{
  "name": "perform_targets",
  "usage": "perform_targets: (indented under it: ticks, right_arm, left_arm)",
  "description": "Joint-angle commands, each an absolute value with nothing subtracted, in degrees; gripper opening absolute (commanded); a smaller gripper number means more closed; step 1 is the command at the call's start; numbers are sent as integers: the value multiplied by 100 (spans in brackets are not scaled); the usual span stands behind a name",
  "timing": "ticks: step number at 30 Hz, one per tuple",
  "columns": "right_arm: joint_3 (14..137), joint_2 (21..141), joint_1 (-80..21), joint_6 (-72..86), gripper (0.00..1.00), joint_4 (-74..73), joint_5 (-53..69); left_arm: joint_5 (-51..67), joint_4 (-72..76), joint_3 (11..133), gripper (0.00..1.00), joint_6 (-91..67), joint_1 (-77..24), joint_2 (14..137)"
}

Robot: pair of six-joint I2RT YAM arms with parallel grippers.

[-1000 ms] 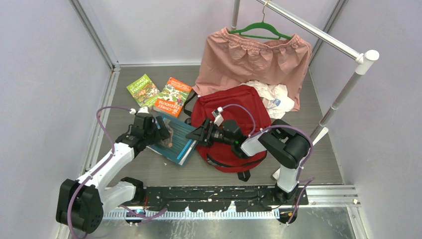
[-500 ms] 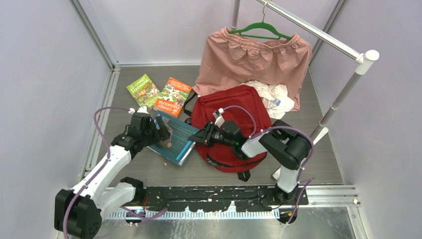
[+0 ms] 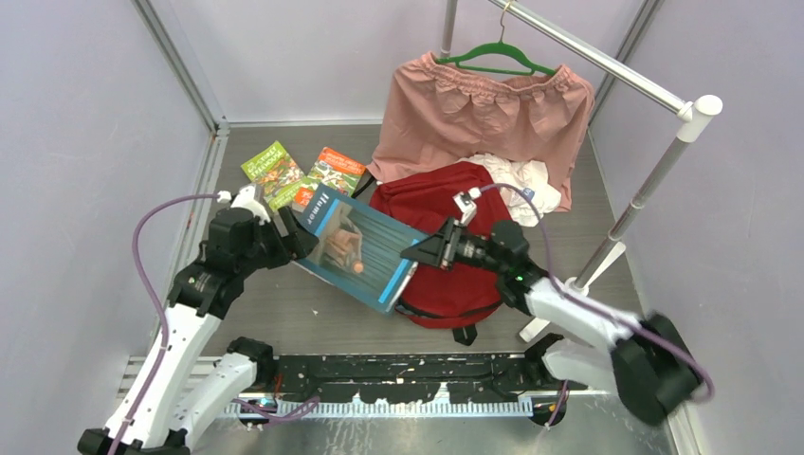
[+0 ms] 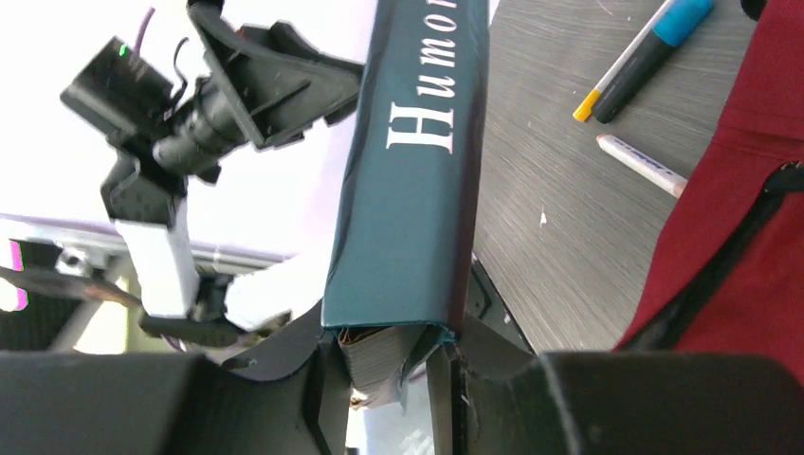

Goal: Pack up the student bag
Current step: Pick up the book from the center of the board.

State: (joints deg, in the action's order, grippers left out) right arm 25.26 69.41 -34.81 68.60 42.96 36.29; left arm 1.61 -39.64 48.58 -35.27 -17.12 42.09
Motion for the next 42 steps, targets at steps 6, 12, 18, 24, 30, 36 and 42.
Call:
perform_targets:
  ticks: [6,12,18,24,30,36,42]
  right_arm:
    - [3628,3873,-3422,3855,1,-1843,3417]
    - [3742,3406,-3425,4139,1,-1868,3739]
    - [4085,3210,-3420,4089,1,-1970,4271]
    - [4447,3255,-3422,4042,1,-2020,4965]
    - [4498,3635,-3430,4021,1,-2039,5439]
    - [4996,4101,-3882,3126,1,-3072,4969]
    - [5332,4672,-4461,2726,1,-3274,4666]
  left_arm:
    - [1056,-4774,5433,83,-3268,-1687,3682]
    - [2444,-4736,5428,85,-3068,-1687,3858]
    - [3242,-5088,5546,86,-3091,-1688,3950]
    - [3780,-5058,6230,86,-2458,-1687,3929]
    - [4872,-4166,6825,86,-1647,-1687,4275]
    - [5720,-4067,7231,84,-1385,-1743,5314]
    - [5099,-4867,7708,79,-808,-2554,6033]
